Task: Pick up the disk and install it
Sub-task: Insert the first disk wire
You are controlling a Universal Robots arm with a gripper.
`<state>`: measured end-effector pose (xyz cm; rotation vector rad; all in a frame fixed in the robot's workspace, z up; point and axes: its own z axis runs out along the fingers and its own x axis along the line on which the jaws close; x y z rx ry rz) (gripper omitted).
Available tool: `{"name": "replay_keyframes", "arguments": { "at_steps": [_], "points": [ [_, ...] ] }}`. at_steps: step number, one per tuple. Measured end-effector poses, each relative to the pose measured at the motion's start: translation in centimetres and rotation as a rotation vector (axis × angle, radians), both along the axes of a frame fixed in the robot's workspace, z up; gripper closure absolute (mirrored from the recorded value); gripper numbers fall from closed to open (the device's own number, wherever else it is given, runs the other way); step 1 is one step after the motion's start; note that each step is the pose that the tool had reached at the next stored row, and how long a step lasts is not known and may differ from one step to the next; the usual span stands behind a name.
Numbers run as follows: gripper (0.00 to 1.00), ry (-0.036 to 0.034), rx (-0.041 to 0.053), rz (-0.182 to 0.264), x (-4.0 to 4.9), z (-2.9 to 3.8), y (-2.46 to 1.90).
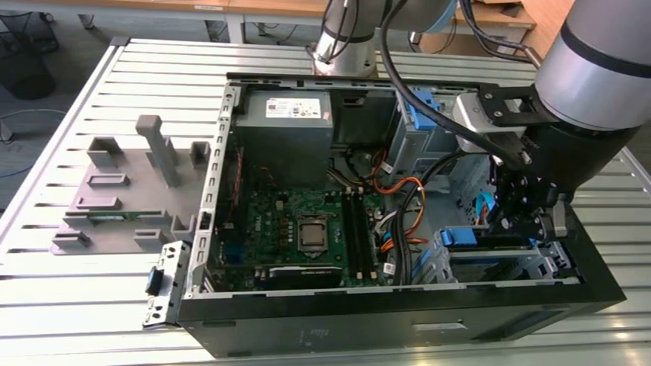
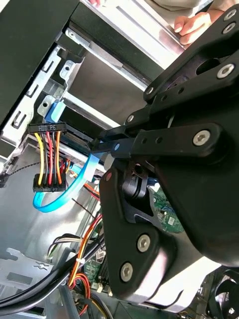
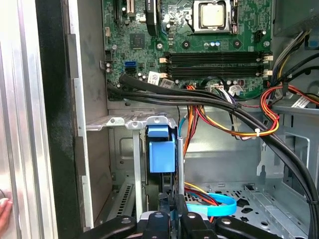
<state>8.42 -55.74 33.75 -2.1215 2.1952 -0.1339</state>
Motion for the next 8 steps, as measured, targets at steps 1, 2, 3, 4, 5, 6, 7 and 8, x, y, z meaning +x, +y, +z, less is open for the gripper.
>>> {"name": "replay_keyframes", "arguments": {
  "at_steps": [1, 2, 3, 4, 5, 6, 7, 8],
  "points": [
    [0.84, -0.0014, 0.0, 0.0, 0.0, -0.01, 0.0],
    [0.84, -0.003, 0.0002, 0.0, -0.01, -0.03, -0.01],
    [0.84, -0.0047, 0.0008, 0.0, -0.01, -0.06, 0.0],
    [0.84, -0.0065, 0.0012, 0.0, -0.02, -0.08, 0.0],
    [0.84, -0.0081, 0.0016, 0.0, -0.03, -0.11, 0.0],
    [0.84, -0.009, 0.0017, 0.0, -0.04, -0.13, 0.0],
    [0.84, -0.0095, 0.002, 0.0, -0.05, -0.15, 0.02],
    [0.84, -0.0098, 0.0017, 0.0, -0.06, -0.15, 0.05]
  ]
}}
